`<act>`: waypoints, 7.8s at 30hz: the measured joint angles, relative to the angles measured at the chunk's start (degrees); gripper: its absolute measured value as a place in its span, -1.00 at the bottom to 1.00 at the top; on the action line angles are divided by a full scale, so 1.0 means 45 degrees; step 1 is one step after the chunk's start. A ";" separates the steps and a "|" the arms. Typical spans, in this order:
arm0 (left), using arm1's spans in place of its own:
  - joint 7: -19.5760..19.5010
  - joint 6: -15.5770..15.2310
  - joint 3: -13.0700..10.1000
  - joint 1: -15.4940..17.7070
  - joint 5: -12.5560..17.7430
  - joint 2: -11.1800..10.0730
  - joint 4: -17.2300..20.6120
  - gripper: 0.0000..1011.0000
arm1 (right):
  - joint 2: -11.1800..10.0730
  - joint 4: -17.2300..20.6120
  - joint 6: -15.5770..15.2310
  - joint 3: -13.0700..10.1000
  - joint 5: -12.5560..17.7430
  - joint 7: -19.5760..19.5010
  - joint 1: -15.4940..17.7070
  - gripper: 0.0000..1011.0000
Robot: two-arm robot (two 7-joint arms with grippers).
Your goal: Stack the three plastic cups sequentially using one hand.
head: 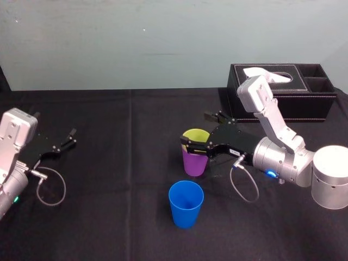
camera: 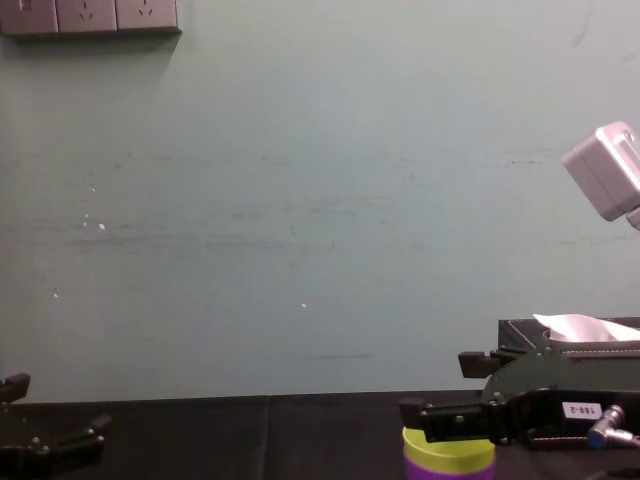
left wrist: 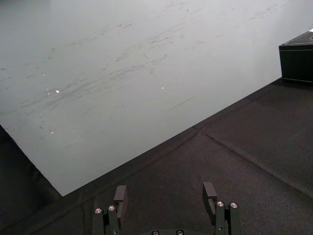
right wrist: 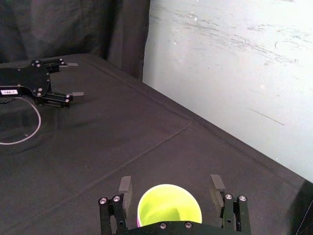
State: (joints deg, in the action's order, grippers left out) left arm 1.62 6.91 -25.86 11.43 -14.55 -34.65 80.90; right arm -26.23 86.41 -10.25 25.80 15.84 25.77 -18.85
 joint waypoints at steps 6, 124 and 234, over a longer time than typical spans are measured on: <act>0.0000 0.0000 0.0000 -0.0001 0.0000 0.0000 0.0000 1.00 | -0.0158 0.0280 0.0083 -0.0156 0.0094 0.0068 0.0191 0.98; 0.0000 0.0000 0.0000 -0.0001 0.0001 0.0000 0.0000 1.00 | -0.2386 -0.0365 0.3072 0.1520 0.1792 0.3934 0.1285 0.98; 0.0001 0.0001 0.0000 0.0000 0.0000 0.0000 0.0000 1.00 | -0.2587 0.1296 -0.0116 0.0626 0.2774 0.1940 -0.0652 0.42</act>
State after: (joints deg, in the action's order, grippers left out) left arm 1.62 6.91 -25.86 11.44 -14.55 -34.65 80.90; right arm -37.87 92.24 -10.78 28.61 28.32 34.50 -21.78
